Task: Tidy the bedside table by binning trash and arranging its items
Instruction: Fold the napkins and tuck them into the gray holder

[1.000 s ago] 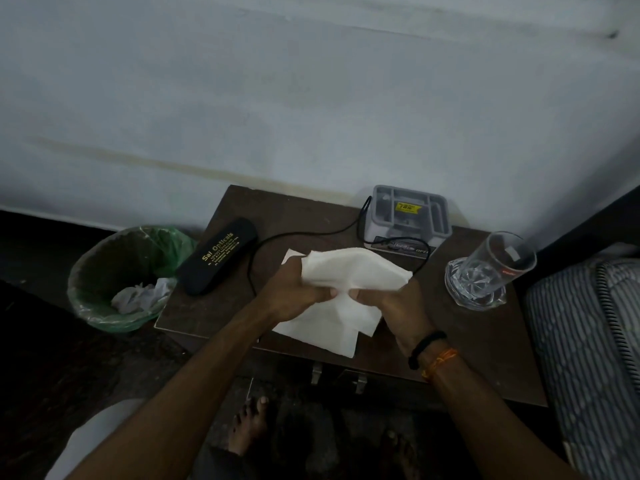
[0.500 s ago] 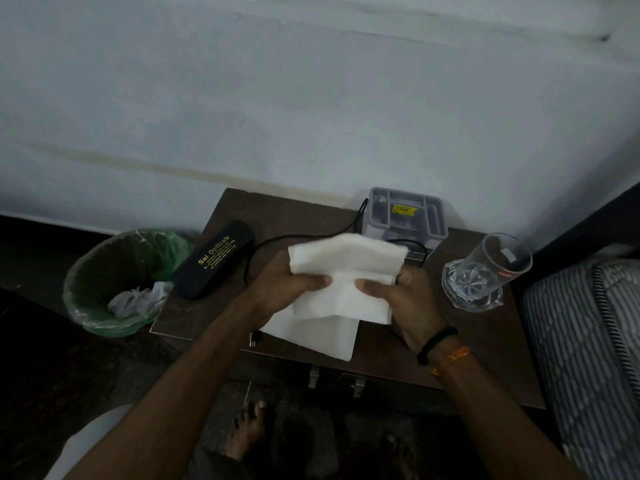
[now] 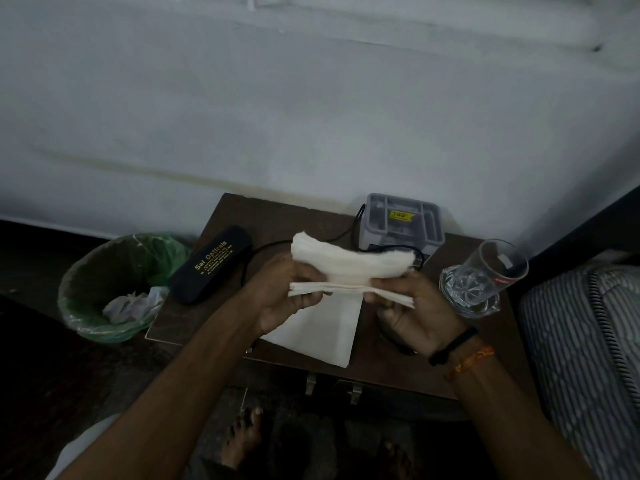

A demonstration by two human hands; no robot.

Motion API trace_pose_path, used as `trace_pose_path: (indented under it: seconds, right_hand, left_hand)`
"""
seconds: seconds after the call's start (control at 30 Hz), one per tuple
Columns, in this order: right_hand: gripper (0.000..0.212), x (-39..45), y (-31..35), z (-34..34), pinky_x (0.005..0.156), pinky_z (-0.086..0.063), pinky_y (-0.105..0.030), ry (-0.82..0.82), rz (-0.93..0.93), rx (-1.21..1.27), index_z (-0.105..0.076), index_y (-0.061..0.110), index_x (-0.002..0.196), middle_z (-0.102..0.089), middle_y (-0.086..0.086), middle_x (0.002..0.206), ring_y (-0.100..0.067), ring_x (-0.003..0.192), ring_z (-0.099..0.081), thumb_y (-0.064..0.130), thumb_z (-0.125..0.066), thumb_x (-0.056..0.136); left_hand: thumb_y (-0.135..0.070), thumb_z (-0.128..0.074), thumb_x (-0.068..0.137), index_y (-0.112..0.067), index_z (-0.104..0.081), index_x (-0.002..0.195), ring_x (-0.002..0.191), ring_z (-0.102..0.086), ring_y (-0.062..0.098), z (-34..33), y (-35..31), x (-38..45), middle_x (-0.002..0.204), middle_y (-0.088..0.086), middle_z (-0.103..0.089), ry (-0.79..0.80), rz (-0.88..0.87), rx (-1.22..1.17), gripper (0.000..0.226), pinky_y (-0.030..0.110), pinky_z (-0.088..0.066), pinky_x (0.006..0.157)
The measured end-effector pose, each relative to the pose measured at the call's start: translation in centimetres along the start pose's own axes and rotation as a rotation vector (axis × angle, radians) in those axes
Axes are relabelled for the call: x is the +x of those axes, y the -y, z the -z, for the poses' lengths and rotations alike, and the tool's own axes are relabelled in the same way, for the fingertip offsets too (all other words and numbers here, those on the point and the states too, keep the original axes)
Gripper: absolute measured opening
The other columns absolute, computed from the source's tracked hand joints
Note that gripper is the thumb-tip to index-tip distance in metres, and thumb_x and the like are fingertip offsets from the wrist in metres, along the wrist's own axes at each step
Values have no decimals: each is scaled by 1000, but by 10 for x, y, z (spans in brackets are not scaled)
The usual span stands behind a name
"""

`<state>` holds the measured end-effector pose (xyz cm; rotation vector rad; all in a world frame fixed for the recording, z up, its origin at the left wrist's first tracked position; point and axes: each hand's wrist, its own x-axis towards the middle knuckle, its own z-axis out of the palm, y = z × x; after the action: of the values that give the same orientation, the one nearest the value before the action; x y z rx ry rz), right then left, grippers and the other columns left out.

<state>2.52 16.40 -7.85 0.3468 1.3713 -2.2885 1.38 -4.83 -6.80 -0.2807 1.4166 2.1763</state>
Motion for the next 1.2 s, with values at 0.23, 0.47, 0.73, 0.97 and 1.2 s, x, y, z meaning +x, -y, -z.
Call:
trace_pose_path:
  seconds: [0.23, 0.47, 0.73, 0.97, 1.2]
  right_hand:
    - [27, -2, 1, 4, 33, -40, -13, -6, -109, 231, -70, 11, 62, -76, -7, 99, -12, 52, -69, 15, -49, 79]
    - [21, -7, 7, -1, 31, -41, -12, -111, -141, 327, -62, 11, 71, -76, -9, 83, -11, 48, -68, 11, -49, 87]
    - [27, -11, 12, 5, 36, -46, -12, -204, -154, 357, -52, 12, 80, -74, -13, 71, -12, 50, -69, 9, -36, 102]
    - [20, -10, 11, 9, 47, -56, -18, -159, -130, 325, -57, -2, 107, -73, -19, 82, -16, 58, -71, 1, -40, 98]
    - [27, -8, 12, 22, 48, -49, -21, -433, 194, -252, -61, 8, 73, -66, -7, 73, -12, 58, -62, -6, -41, 85]
  left_hand:
    - [-1, -39, 98, -1, -76, 77, 57, -60, 16, 1, 0, 5, 85, 16, -69, 28, 158, -261, 43, 13, -46, 37]
    - [-5, -44, 94, 2, -74, 71, 53, -62, 22, 0, -4, 1, 92, 23, -69, 32, 274, -464, 39, 15, -45, 32]
    - [5, -32, 96, 0, -61, 76, 53, -57, 20, 5, -5, 2, 95, 21, -61, -60, 259, -530, 36, 15, -46, 34]
    - [4, -30, 97, -2, -58, 85, 49, -58, 18, 8, -8, 4, 102, 27, -57, -134, 221, -601, 31, 13, -44, 34]
    - [7, -28, 95, 0, -57, 91, 59, -57, 17, 17, -15, 6, 113, 25, -54, -251, 157, -574, 30, 13, -45, 36]
